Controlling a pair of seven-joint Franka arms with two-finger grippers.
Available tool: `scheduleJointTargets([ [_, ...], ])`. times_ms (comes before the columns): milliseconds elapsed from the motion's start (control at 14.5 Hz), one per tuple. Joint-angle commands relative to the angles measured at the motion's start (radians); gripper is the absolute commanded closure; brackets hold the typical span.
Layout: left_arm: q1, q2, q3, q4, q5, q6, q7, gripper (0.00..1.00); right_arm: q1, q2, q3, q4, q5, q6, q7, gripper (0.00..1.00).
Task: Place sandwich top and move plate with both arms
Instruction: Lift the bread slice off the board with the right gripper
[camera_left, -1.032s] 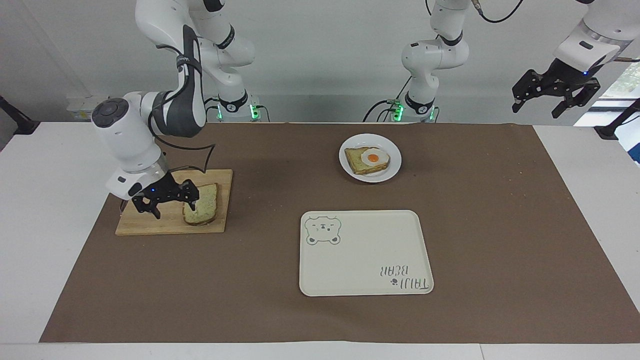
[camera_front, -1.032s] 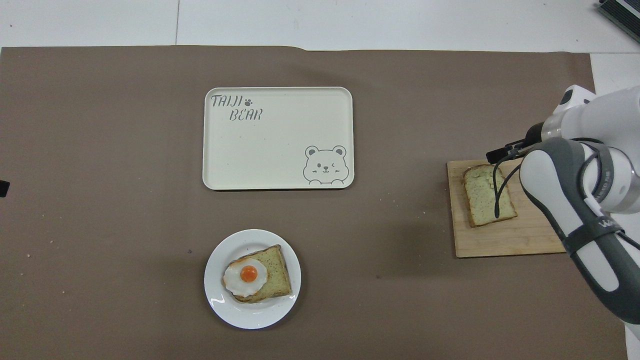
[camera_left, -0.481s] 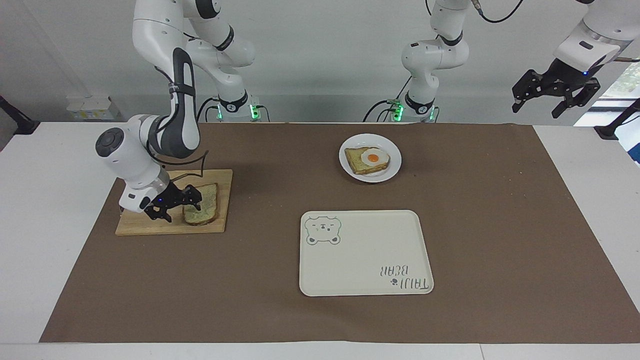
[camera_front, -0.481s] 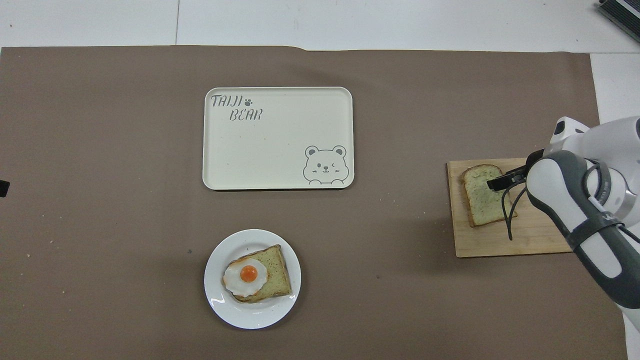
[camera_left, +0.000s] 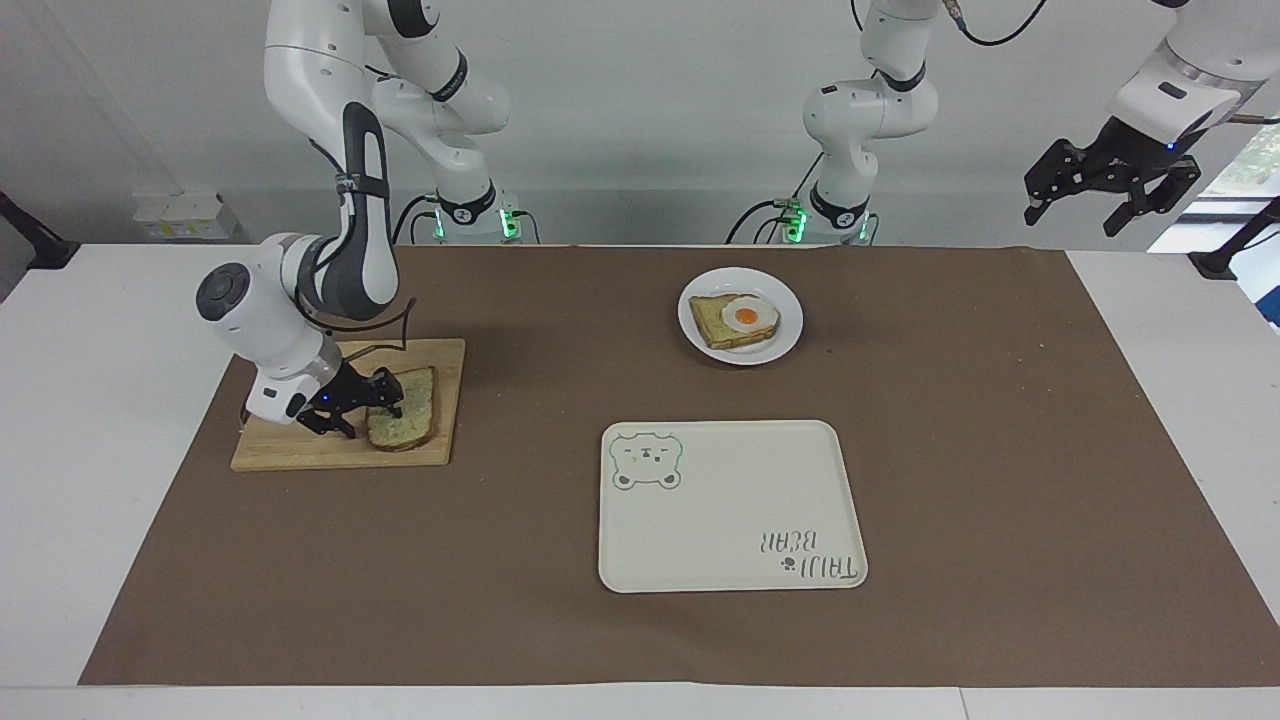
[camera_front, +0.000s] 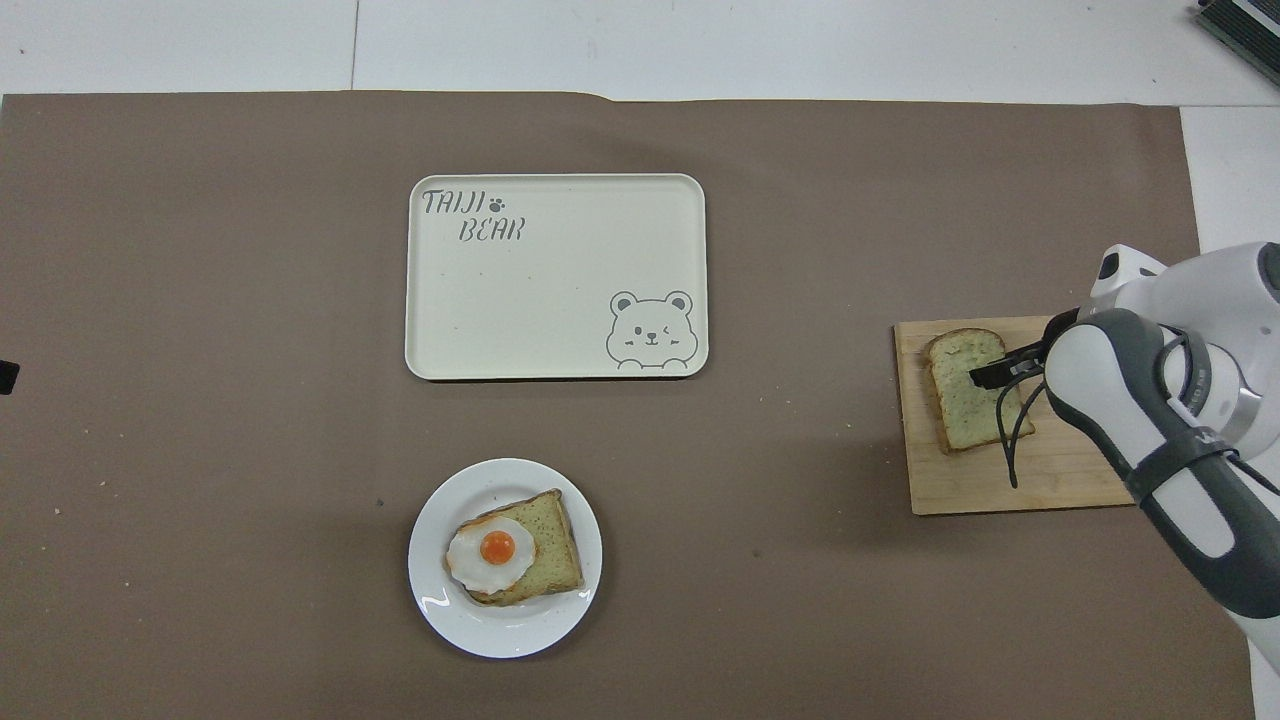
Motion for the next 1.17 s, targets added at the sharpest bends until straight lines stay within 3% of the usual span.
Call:
scheduleJointTargets([
  [0, 0.017, -0.007, -0.013, 0.007, 0.006, -0.018, 0.01, 0.0, -0.002, -0.001, -0.001, -0.02, 0.025, 0.026, 0.047, 1.0],
  [619, 0.017, -0.007, -0.013, 0.007, 0.006, -0.018, 0.01, 0.0, 0.0, 0.002, -0.001, 0.008, 0.023, 0.009, 0.062, 1.0],
  [1100, 0.017, -0.007, -0.013, 0.007, 0.006, -0.018, 0.011, 0.0, 0.013, -0.041, -0.001, 0.075, 0.008, -0.046, 0.064, 1.0],
])
